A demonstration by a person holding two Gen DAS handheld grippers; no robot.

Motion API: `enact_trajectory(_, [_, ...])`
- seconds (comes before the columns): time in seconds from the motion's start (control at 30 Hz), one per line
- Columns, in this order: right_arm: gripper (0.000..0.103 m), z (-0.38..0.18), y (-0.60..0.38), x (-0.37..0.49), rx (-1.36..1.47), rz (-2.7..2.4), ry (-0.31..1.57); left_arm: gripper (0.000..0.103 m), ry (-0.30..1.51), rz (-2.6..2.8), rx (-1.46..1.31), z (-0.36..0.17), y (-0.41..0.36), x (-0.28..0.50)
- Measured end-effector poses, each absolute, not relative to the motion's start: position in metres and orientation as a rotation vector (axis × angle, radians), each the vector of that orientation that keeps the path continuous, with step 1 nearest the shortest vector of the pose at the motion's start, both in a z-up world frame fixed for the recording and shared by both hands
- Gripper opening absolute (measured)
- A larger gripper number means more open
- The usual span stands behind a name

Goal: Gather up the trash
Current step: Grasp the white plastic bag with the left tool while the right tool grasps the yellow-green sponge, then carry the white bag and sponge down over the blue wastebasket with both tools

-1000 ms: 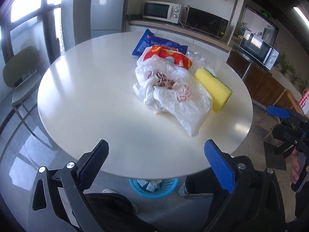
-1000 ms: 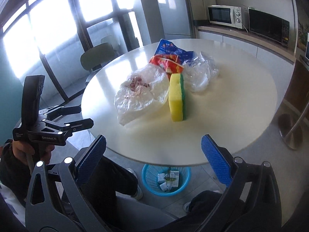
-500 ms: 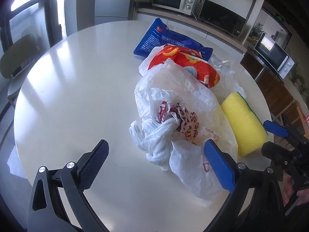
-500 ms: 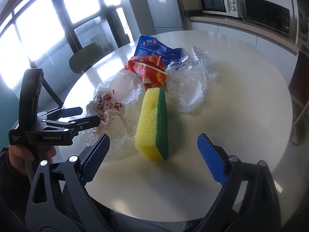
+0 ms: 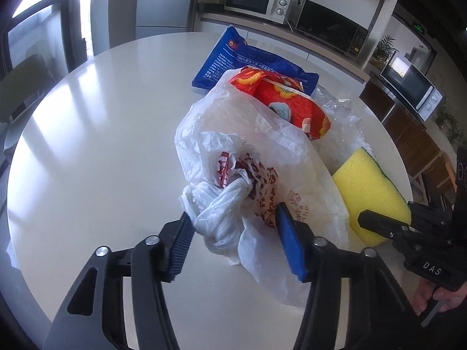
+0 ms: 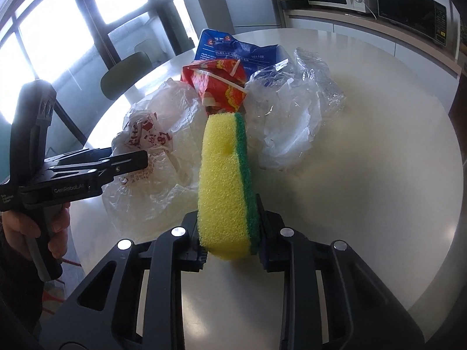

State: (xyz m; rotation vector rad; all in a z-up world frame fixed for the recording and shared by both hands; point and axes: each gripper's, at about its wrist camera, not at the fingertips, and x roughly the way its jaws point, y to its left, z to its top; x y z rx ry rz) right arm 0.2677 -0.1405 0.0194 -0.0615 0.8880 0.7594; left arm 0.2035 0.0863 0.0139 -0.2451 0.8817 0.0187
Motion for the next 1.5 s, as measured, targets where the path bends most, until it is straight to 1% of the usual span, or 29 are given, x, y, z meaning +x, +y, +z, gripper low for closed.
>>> enact_trajectory(0.03, [0.025,0.02,-0.141,0.266,-0.06,0.76,0.885,0.046,0.879,0.015,-0.25,0.014,0.087,0.202])
enact_trajectory(0.07, [0.025,0.021,-0.142,0.264,-0.056,0.761,0.883,0.035,0.878,0.009,-0.251,0.014,0.088,0.199])
enact_trajectory(0.2, [0.025,0.026,-0.147,0.256,-0.036,0.762,0.869,0.03,0.874,-0.006,-0.269,0.018,0.092,0.191])
enact_trajectory(0.6, [0.025,0.053,-0.155,0.232,-0.047,0.781,0.827,0.029,0.834,0.007,-0.22,0.044,0.092,0.148])
enact_trajectory(1.0, [0.025,0.078,-0.162,0.176,-0.113,0.831,0.797,0.029,0.785,0.025,-0.186,0.062,0.095,0.093])
enact_trajectory(1.5, [0.025,0.074,-0.173,0.103,-0.139,0.928,0.832,0.03,0.763,-0.031,-0.168,0.066,0.078,0.011])
